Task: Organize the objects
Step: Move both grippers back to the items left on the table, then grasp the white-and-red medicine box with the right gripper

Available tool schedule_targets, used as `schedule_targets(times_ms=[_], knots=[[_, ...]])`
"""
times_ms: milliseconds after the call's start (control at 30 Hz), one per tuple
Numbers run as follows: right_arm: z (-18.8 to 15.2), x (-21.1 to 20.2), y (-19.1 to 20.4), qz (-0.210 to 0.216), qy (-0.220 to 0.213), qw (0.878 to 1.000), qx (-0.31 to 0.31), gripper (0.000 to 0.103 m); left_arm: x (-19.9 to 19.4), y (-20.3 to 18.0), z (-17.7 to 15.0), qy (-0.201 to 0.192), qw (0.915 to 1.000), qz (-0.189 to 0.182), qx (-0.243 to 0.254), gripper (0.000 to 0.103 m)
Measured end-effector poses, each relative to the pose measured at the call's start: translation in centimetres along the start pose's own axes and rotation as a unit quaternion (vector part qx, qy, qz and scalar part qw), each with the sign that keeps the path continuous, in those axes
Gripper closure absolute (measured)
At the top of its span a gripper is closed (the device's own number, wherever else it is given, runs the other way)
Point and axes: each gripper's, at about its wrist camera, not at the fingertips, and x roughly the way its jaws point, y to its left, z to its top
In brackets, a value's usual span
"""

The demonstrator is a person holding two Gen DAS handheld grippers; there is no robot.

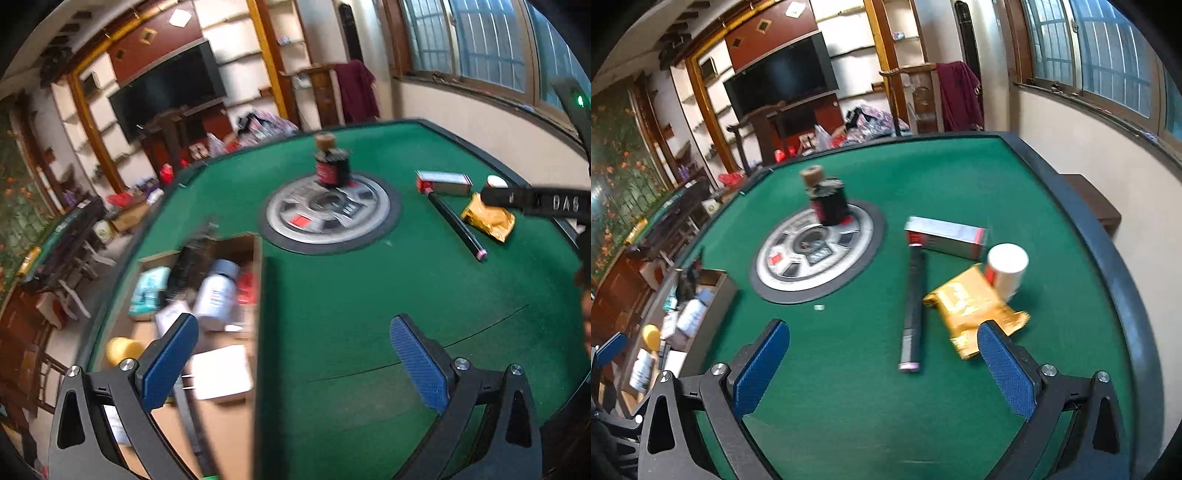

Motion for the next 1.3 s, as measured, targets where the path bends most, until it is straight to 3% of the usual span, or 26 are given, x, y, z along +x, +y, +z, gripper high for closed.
schedule_targets(times_ms=[133, 233, 367, 500, 633, 767, 867, 900, 967, 1033, 1167, 1300], knots=[[2.1, 0.3, -3.1, -0.026, -0.004, 1.0, 0.007, 0.0, 3.7, -1.1, -0.1, 0.048, 0.9975, -0.049, -0.019, 0.0], [4.5, 1.5, -6.6, -0.036, 0.018, 0.999, 0.035, 0.0, 5.7, -1.7, -0.6, 0.075, 0.9938, -0.074, -0.036, 0.0], [6.5, 4.2, -9.3, -0.021, 0.04, 0.997, 0.069, 0.0, 7.6, -2.2, -1.3, 0.104, 0.9891, -0.094, -0.045, 0.0], [8.4, 7.5, -9.2, 0.001, 0.06, 0.995, 0.074, 0.0, 8.5, -2.3, -1.6, 0.112, 0.9887, -0.09, -0.043, 0.0], [9.9, 11.2, -7.9, -0.008, 0.094, 0.994, 0.051, 0.0, 8.6, -2.7, -1.7, 0.107, 0.9894, -0.091, -0.036, 0.0], [10.3, 14.9, -6.5, -0.006, 0.159, 0.987, 0.017, 0.0, 8.6, -2.6, -1.7, 0.106, 0.9894, -0.093, -0.035, 0.0], [9.1, 15.7, -4.5, 0.068, 0.216, 0.974, 0.006, 0.001, 8.7, -2.6, -1.6, 0.106, 0.9894, -0.093, -0.035, 0.0], [8.5, 15.3, -3.5, 0.124, 0.235, 0.964, 0.005, 0.001, 8.7, -2.7, -1.5, 0.106, 0.9894, -0.093, -0.035, 0.0], [8.1, 13.8, -1.7, 0.181, 0.239, 0.954, -0.018, 0.001, 8.7, -2.7, -1.6, 0.106, 0.9894, -0.093, -0.035, 0.0], [8.2, 12.1, -0.5, 0.164, 0.213, 0.962, -0.046, 0.001, 8.7, -2.7, -1.6, 0.106, 0.9894, -0.093, -0.035, 0.0], [8.7, 10.7, 0.1, 0.035, 0.16, 0.984, -0.067, 0.001, 8.7, -2.7, -1.6, 0.106, 0.9894, -0.093, -0.035, 0.0], [8.3, 12.2, -0.7, 0.018, 0.188, 0.982, 0.001, 0.005, 8.7, -2.7, -1.6, 0.106, 0.9894, -0.093, -0.035, 0.0]])
